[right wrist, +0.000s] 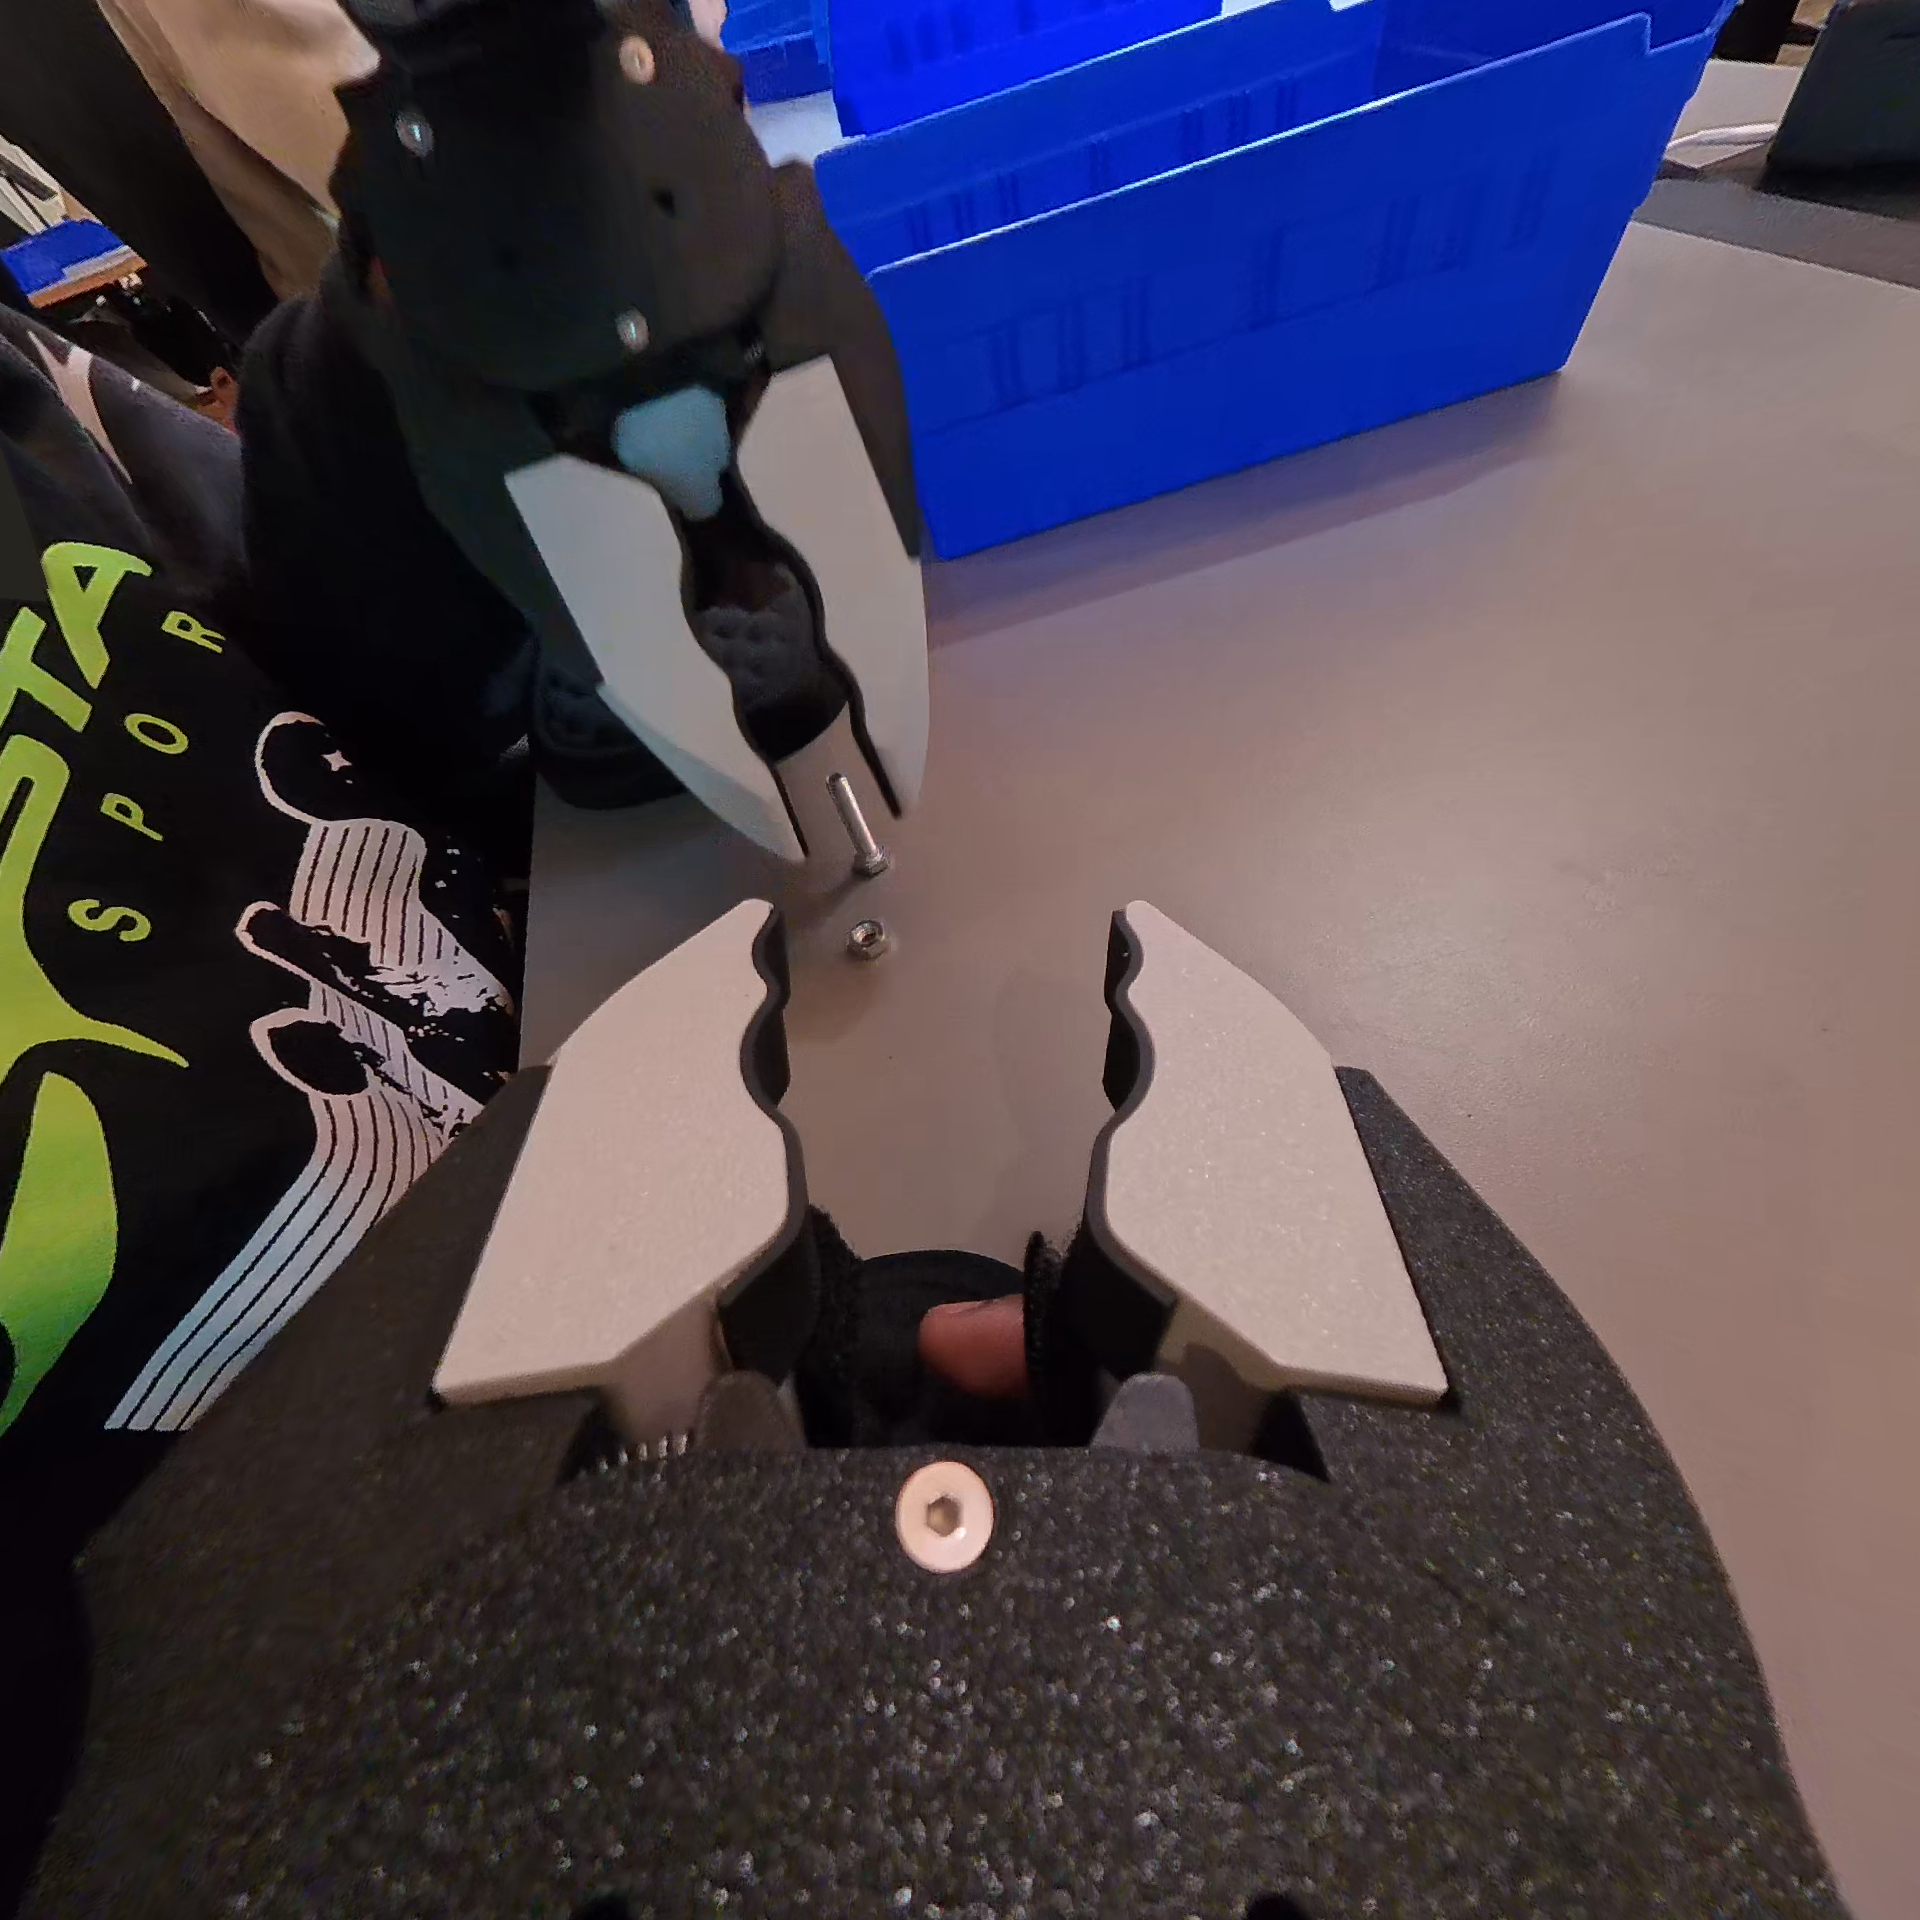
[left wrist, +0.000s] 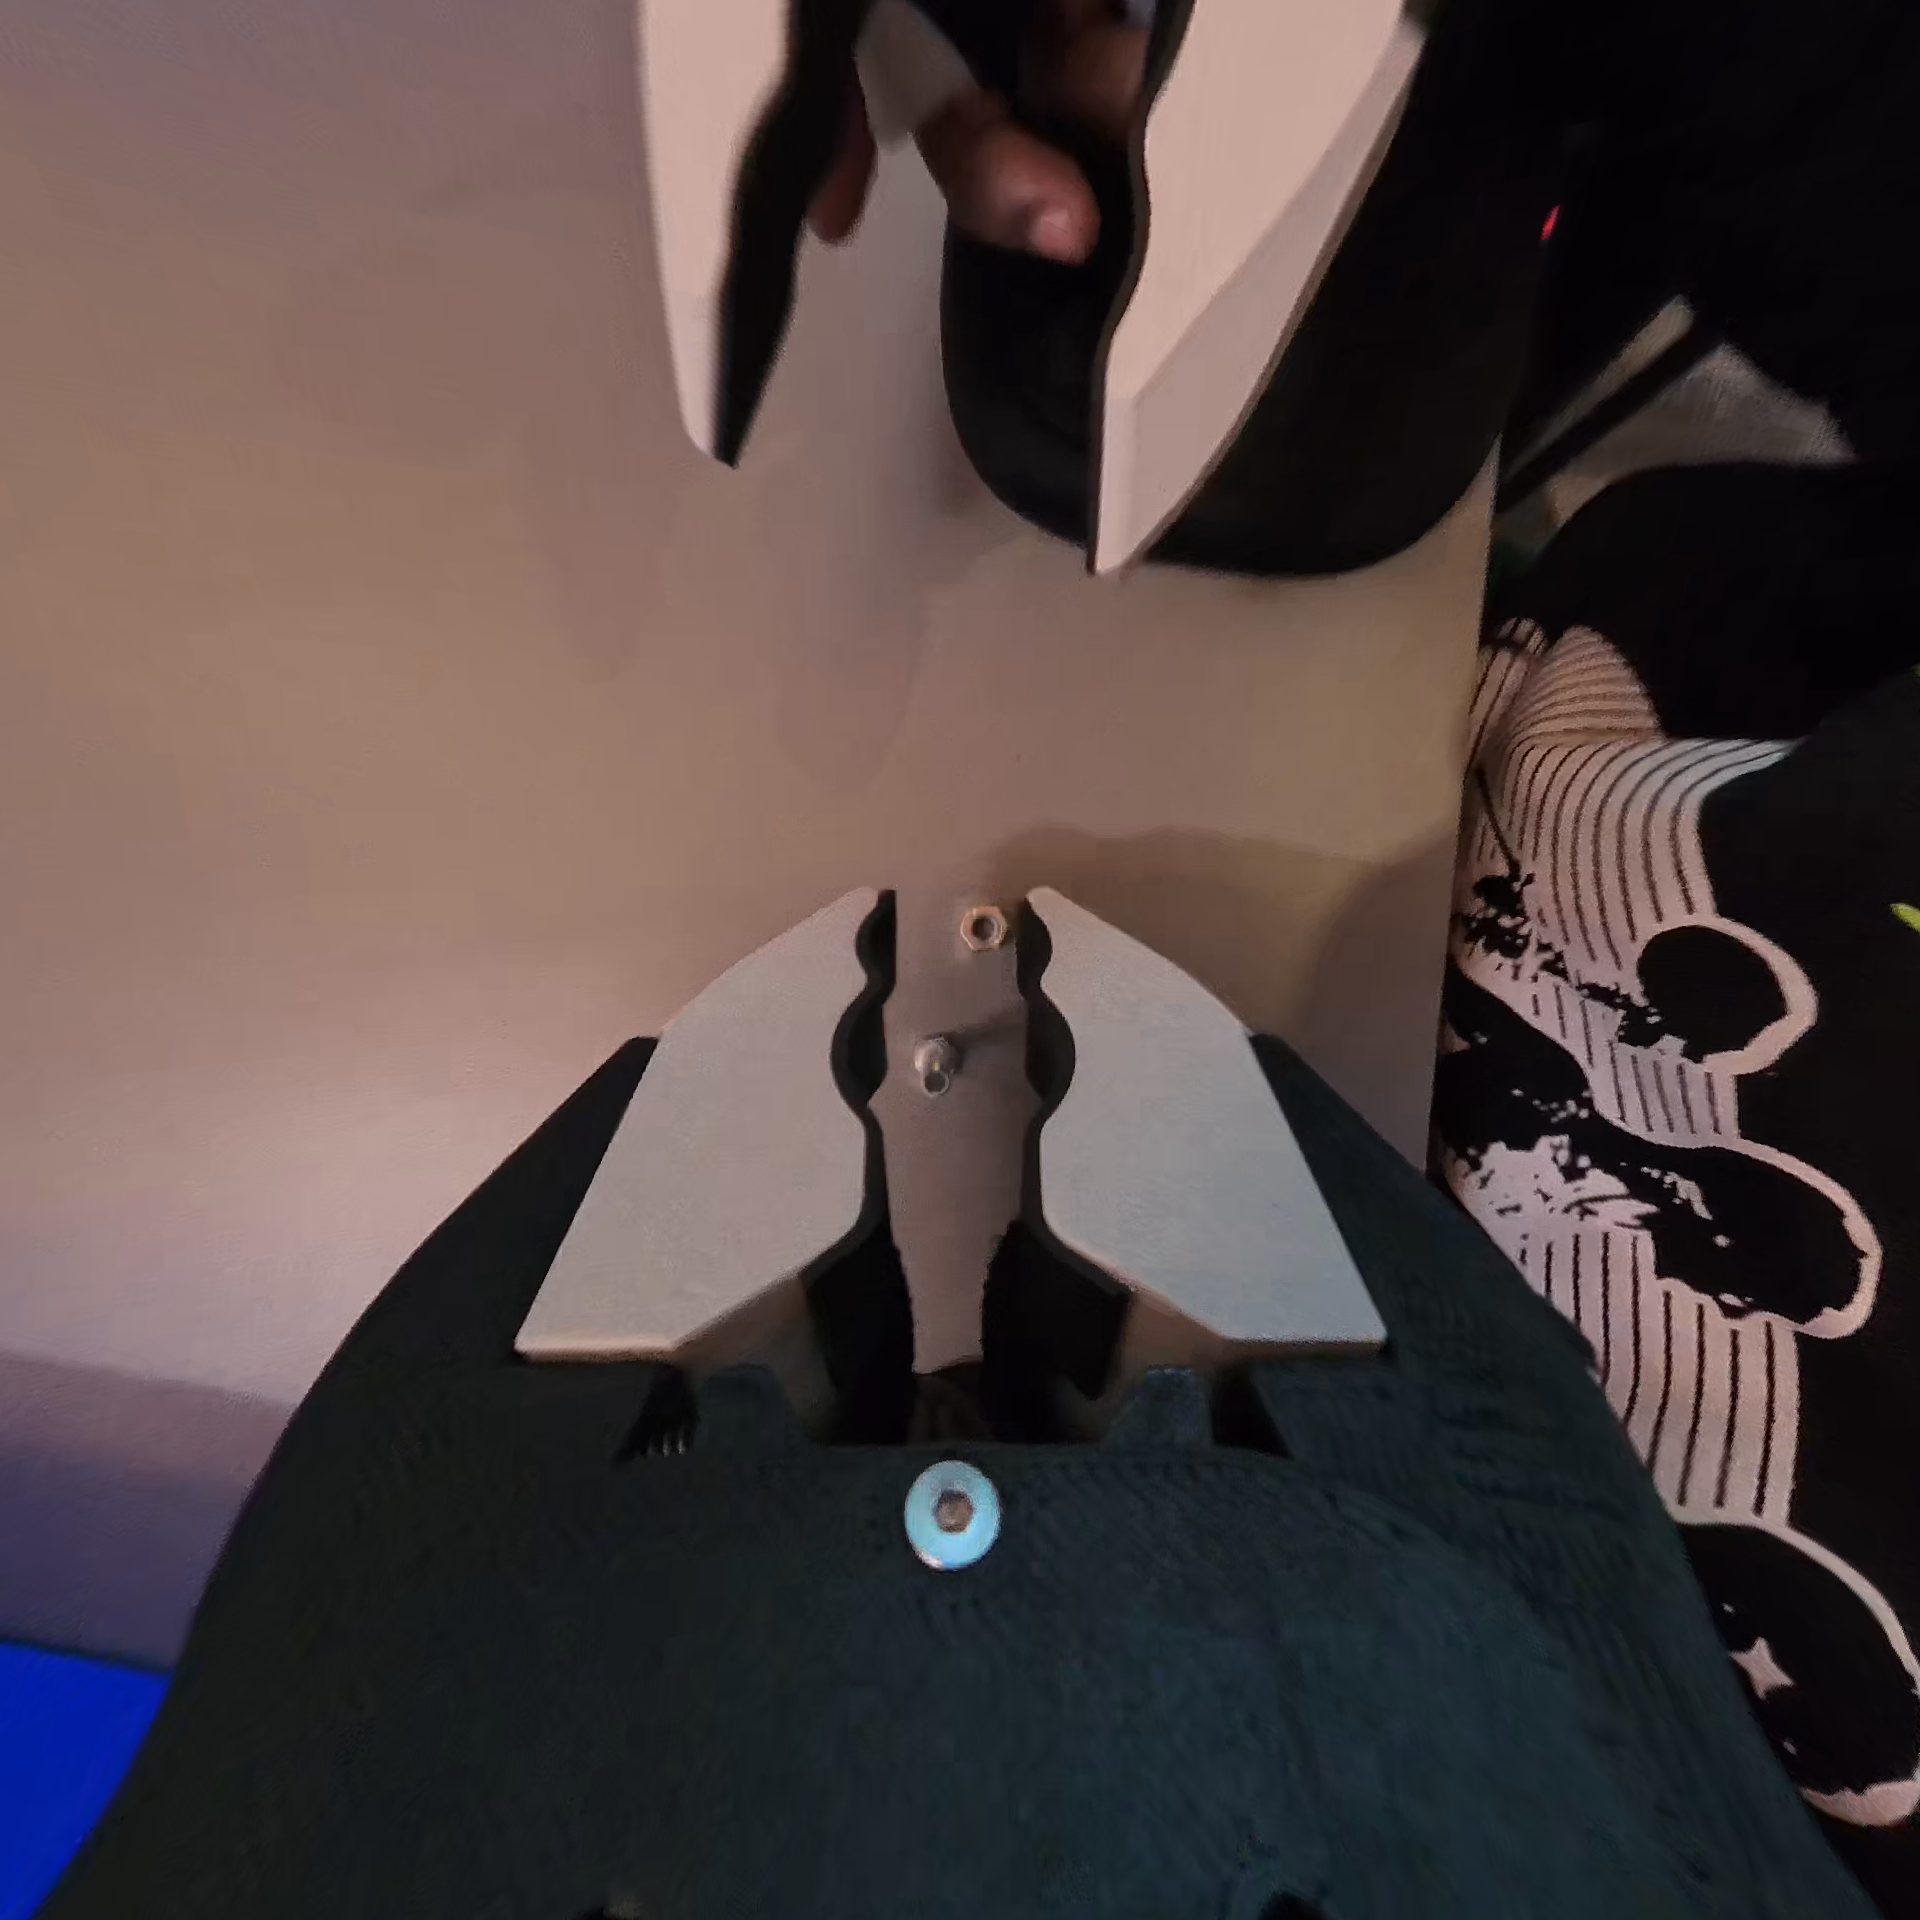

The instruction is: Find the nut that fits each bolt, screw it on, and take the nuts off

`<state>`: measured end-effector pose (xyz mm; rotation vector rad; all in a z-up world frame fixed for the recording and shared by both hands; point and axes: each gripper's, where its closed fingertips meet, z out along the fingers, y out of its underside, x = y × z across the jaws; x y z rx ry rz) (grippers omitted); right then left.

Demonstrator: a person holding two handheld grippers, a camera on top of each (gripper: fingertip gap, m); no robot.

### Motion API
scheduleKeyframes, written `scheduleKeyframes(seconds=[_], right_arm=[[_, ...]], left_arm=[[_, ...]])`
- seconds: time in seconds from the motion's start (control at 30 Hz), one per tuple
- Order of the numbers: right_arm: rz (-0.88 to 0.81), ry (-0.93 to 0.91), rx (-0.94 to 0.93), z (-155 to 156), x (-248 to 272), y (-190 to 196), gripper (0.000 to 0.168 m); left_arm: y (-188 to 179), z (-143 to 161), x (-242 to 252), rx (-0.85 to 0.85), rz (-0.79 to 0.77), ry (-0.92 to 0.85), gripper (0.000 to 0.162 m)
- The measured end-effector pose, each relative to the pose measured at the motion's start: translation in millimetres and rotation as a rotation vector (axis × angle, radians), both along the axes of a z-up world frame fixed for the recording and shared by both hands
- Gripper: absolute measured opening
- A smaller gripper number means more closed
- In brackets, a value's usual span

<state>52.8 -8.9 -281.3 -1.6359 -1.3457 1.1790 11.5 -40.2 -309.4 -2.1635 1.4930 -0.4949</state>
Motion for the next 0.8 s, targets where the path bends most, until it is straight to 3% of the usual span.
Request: scheduleKeyframes(seconds=[0.13, 0.27, 0.4, 0.53, 0.67, 0.8], right_arm=[[0.001, -0.008, 0.004, -1, -1, 0, 0.059], [0.005, -0.033, 0.022, -4, -3, -2, 0.059], [0.007, -0.080, 0.075, -8, -12, -5, 0.057], [0.038, -0.109, 0.131, -10, -31, -17, 0.051], [0.081, -0.148, 0.156, -15, -54, -29, 0.035], [0.097, -0.217, 0.163, -25, -67, -30, 0.030]], left_arm=[[13, 32, -7, 0.104, 0.077, -0.255, 0.030], [18, 77, -18, 0.286, 0.129, -0.633, 0.035], [10, 94, -37, 0.286, 0.181, -0.881, 0.038], [1, 92, -49, 0.303, 0.193, -0.974, 0.044], [-4, 92, -54, 0.354, 0.182, -0.986, 0.047], [-5, 89, -53, 0.354, 0.176, -0.984, 0.048]])
